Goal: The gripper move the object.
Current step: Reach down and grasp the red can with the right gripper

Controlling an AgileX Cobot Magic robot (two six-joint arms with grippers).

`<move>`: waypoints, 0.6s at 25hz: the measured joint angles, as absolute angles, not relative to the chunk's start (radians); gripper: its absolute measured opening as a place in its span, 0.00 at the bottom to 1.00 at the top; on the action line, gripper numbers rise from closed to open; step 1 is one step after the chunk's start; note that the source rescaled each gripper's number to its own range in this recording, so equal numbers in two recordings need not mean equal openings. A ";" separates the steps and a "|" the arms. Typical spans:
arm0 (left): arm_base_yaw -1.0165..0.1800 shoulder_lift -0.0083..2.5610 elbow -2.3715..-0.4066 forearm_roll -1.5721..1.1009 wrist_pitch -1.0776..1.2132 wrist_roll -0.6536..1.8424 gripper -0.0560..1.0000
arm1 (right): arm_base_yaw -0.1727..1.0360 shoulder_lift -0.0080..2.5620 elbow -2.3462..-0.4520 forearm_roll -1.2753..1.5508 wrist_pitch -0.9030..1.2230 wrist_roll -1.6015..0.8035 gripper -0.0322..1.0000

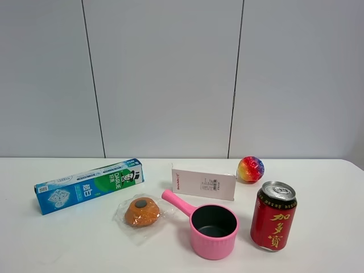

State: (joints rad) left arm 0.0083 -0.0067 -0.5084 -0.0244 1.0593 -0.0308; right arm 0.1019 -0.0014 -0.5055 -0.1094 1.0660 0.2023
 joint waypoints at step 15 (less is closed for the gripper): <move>0.008 -0.007 -0.508 -0.024 1.059 -0.031 1.00 | 0.102 0.108 -0.572 0.100 1.041 0.098 0.61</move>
State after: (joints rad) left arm 0.0083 -0.0067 -0.5084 -0.0244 1.0593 -0.0308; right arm 0.1019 0.1082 -0.5715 0.1002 1.0412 0.0979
